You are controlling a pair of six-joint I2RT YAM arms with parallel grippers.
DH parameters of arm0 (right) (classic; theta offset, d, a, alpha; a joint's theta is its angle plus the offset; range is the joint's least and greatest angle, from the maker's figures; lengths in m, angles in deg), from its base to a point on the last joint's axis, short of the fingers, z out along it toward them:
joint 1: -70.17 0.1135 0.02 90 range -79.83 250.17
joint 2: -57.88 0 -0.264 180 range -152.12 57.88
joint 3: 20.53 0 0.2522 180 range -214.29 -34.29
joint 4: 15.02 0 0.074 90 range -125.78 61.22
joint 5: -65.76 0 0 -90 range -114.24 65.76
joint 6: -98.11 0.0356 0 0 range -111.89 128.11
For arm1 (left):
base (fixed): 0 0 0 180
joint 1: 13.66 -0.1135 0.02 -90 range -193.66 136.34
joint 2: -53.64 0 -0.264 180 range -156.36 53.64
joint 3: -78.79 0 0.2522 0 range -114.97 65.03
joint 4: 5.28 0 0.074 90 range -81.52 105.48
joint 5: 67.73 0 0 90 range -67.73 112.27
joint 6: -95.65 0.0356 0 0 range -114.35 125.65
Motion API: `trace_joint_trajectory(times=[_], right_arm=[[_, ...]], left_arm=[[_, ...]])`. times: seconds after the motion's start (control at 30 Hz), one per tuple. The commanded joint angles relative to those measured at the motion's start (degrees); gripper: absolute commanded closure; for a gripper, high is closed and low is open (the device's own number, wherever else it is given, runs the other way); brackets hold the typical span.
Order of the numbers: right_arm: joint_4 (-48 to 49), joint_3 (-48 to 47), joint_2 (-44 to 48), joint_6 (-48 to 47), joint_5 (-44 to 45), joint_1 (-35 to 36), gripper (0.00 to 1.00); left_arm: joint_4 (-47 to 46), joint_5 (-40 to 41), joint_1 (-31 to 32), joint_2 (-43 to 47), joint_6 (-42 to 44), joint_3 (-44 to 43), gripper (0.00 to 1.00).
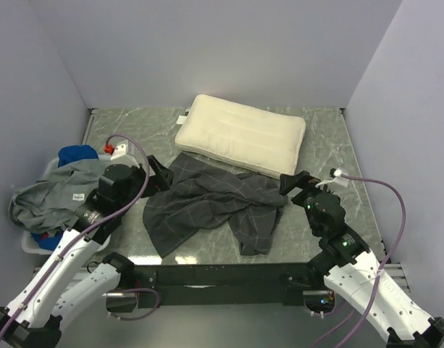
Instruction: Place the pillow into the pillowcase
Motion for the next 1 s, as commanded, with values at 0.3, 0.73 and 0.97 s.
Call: trace_joint_trajectory(times=[0.3,0.73,0.97], right_arm=[[-1.7,-1.9,-6.4,-0.1,-3.2,0.0,0.00],[3.2,1.3,-20.4,3.9,-10.8,0.1,0.00],[0.6,-1.6,-24.8,3.8,-8.0,0.7,0.01]], left_arm=[[-5.1,-5.2,0.0,-0.6,-6.5,6.5,0.01],[-16.5,-0.1,4.2,-8.7,-13.0,19.5,0.01],[-18.5,8.1,8.9,-19.8,-18.0,18.4,0.00]])
